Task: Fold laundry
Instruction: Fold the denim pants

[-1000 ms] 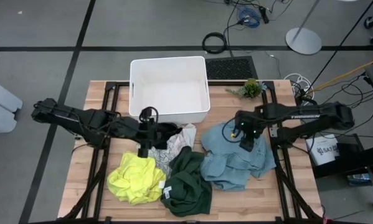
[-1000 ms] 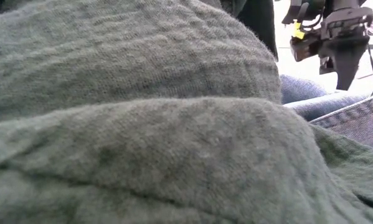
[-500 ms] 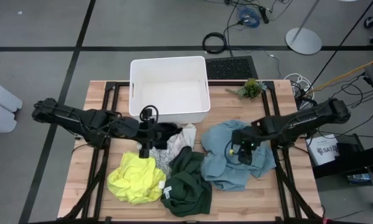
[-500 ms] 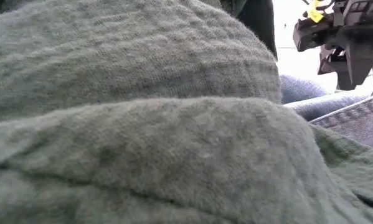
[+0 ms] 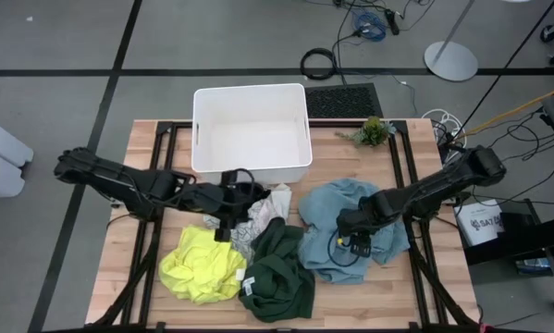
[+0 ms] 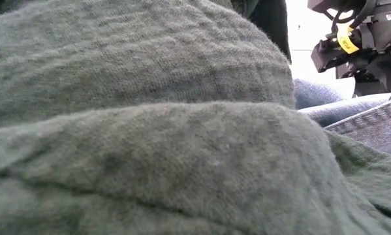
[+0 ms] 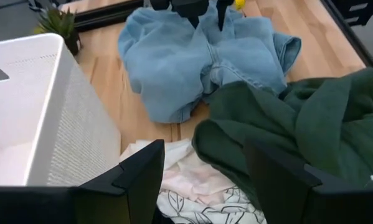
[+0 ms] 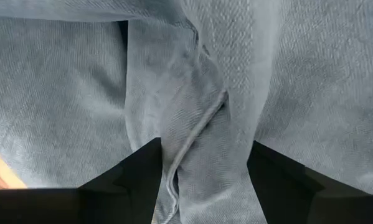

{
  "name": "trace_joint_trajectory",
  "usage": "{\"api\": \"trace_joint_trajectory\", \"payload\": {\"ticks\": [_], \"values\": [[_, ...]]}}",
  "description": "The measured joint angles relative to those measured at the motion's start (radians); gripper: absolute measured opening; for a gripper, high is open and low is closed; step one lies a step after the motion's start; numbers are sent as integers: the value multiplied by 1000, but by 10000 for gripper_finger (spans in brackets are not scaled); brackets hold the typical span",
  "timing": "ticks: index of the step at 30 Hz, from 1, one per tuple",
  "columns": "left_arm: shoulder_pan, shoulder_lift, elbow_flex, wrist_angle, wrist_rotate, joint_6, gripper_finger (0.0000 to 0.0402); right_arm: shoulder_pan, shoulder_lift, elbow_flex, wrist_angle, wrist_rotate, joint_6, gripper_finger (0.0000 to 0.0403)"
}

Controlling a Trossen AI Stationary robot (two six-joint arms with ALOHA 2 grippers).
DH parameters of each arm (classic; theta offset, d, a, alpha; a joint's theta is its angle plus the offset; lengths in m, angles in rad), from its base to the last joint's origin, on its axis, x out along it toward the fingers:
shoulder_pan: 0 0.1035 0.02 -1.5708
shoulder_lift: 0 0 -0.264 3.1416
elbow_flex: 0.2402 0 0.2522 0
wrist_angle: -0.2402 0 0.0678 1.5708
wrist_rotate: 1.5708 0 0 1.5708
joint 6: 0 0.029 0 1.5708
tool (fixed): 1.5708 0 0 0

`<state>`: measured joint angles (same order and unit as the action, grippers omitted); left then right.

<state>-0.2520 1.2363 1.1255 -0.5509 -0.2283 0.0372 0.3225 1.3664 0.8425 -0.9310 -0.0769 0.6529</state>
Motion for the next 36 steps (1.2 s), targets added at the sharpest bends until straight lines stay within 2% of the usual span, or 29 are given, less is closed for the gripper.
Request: {"api": "trace_joint_trajectory", "payload": {"ticks": [6,9,14,23,30,36], "values": [[0,56,0,142,25,3,231,0,-46,0,-4,0,1,215],[3,90,0,265,85,2,231,0,-77,0,-2,12,-3,215],[3,167,0,545,174,1,231,14,-119,0,2,105,-18,215],[3,371,0,925,176,-2,231,35,-136,0,51,132,-154,215],[3,484,0,1018,117,-62,231,35,-136,0,63,132,-245,215],[5,513,0,1078,87,-136,231,35,-136,0,67,132,-306,215]]}}
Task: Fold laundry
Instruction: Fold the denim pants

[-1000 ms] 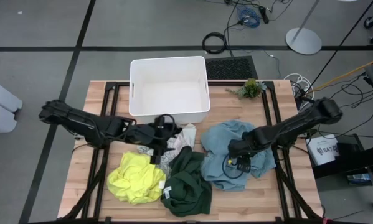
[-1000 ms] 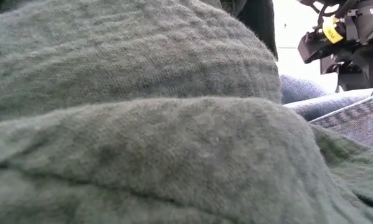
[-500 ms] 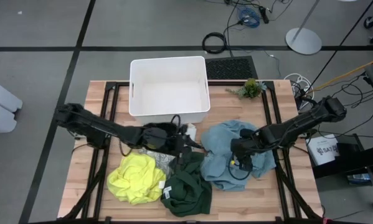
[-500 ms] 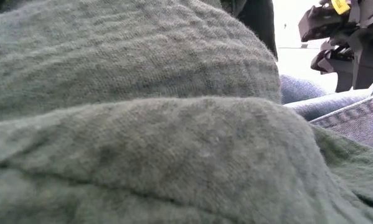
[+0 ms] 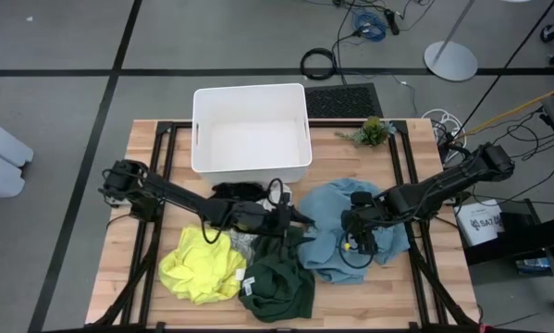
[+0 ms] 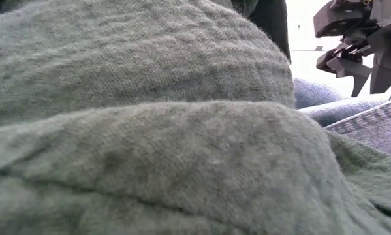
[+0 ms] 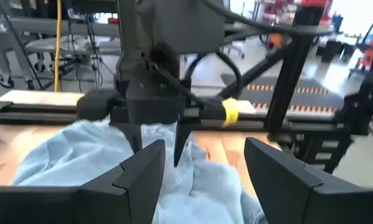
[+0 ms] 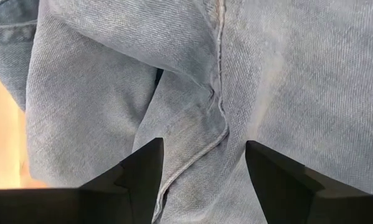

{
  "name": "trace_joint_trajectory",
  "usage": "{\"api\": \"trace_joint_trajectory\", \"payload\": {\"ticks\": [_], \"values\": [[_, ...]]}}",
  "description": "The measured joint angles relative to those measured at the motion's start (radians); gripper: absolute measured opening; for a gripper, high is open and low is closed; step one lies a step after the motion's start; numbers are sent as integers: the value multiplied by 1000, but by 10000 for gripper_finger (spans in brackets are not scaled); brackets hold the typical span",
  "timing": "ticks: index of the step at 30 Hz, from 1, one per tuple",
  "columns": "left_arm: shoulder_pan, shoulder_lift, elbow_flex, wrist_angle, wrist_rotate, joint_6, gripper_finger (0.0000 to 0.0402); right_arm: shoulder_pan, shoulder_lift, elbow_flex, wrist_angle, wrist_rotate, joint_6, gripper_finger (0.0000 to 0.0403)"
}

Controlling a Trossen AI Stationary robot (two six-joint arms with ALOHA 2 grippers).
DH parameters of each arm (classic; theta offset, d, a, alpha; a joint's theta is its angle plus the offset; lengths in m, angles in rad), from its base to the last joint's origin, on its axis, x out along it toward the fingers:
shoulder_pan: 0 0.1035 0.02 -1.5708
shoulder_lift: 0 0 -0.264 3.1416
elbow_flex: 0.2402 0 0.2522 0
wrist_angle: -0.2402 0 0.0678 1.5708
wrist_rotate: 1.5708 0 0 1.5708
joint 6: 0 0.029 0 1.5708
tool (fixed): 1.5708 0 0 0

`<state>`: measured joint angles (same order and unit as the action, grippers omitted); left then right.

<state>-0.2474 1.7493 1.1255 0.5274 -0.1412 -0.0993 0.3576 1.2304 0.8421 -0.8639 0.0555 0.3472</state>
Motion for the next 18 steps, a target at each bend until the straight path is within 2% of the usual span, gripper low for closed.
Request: {"api": "trace_joint_trajectory", "payload": {"ticks": [5,10,18], "values": [[-1,0,0,69,-64,1,231,0,0,0,0,-1,20,215],[1,0,1,94,-73,11,231,12,0,0,-34,-6,51,215],[-3,0,1,34,-73,8,231,132,1,-8,-101,-6,195,215]]}}
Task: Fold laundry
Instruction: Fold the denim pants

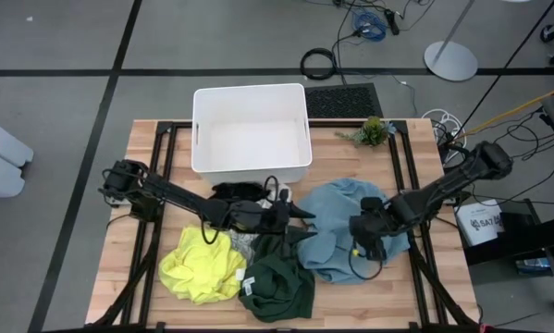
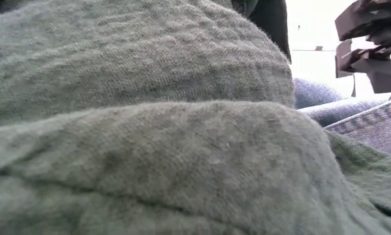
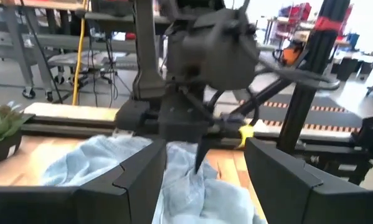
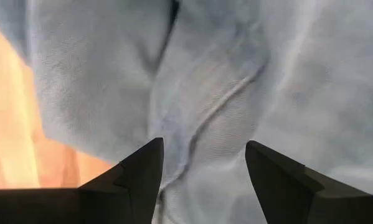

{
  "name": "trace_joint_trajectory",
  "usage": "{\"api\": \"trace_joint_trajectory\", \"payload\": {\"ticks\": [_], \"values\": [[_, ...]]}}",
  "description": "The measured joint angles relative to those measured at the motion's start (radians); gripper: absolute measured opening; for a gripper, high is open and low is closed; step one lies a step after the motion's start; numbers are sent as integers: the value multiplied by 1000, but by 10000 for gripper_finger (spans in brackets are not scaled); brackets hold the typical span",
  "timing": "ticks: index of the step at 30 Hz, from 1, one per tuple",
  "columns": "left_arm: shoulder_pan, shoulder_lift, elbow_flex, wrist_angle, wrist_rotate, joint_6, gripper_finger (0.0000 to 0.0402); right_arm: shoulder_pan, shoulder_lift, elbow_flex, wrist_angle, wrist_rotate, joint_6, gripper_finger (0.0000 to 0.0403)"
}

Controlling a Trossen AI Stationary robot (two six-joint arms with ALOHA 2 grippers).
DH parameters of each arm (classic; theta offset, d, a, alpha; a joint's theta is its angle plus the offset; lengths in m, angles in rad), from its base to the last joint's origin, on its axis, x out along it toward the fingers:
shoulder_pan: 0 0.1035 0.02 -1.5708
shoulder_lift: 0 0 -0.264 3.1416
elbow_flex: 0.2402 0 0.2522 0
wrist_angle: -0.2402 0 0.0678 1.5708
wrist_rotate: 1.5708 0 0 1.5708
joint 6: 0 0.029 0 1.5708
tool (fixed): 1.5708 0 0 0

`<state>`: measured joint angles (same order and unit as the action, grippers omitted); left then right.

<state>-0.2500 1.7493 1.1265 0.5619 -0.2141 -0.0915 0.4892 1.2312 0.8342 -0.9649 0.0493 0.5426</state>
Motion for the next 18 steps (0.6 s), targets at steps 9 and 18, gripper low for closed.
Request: {"api": "trace_joint_trajectory", "payload": {"ticks": [9,18], "values": [[-1,0,0,-101,32,2,231,84,3,-181,156,88,167,215],[-4,0,0,-110,34,1,231,82,2,-217,211,100,212,134]]}}
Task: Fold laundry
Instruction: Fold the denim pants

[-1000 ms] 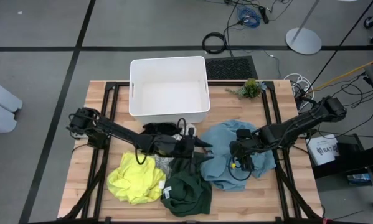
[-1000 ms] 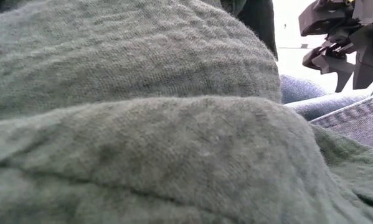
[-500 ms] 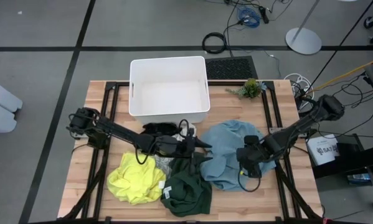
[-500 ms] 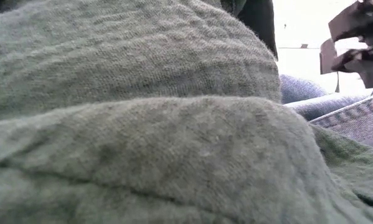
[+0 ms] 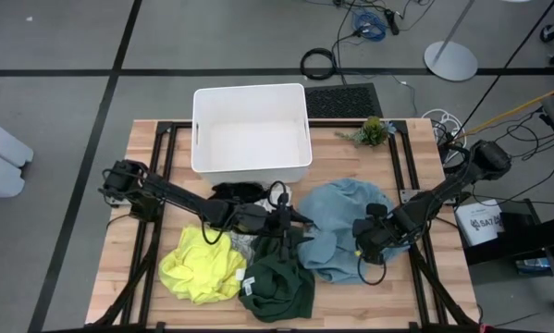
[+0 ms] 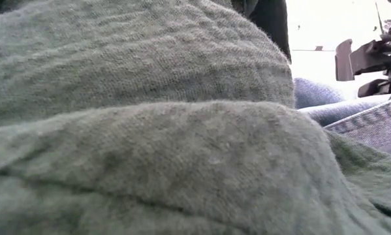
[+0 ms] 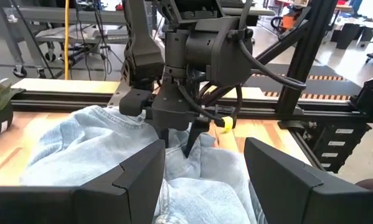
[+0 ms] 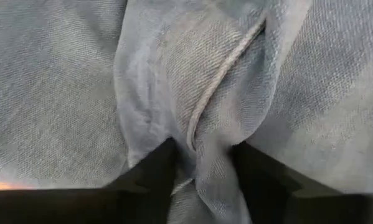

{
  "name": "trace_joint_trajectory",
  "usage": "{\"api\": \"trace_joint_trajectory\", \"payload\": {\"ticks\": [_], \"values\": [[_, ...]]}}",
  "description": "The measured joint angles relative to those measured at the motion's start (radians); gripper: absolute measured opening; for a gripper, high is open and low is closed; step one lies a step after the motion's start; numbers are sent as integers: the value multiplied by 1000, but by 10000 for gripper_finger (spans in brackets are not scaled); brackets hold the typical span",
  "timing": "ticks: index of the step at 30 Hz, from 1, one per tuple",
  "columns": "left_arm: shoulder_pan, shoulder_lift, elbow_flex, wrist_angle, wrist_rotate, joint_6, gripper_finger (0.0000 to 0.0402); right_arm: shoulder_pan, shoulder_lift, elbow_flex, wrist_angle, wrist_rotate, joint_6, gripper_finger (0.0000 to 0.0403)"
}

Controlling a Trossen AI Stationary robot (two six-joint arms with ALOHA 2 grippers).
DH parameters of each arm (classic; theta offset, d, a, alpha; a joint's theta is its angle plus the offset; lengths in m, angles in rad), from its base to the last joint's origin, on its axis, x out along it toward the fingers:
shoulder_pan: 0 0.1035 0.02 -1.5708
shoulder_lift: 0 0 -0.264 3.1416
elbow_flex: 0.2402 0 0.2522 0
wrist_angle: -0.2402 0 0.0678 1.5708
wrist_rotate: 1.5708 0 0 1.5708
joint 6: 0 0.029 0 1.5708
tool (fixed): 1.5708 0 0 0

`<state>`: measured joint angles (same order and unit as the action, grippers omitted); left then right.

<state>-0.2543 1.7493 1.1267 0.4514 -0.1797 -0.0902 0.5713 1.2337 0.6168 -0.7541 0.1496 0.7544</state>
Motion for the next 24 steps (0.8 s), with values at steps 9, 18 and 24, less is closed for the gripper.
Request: {"api": "trace_joint_trajectory", "payload": {"ticks": [9,18,24], "values": [[-19,0,0,3,1,-2,231,-10,2,196,-63,-43,-76,22],[-50,0,0,75,93,105,231,-21,2,518,-77,21,-314,7],[-84,0,0,149,64,188,231,-80,1,624,20,63,-421,8]]}}
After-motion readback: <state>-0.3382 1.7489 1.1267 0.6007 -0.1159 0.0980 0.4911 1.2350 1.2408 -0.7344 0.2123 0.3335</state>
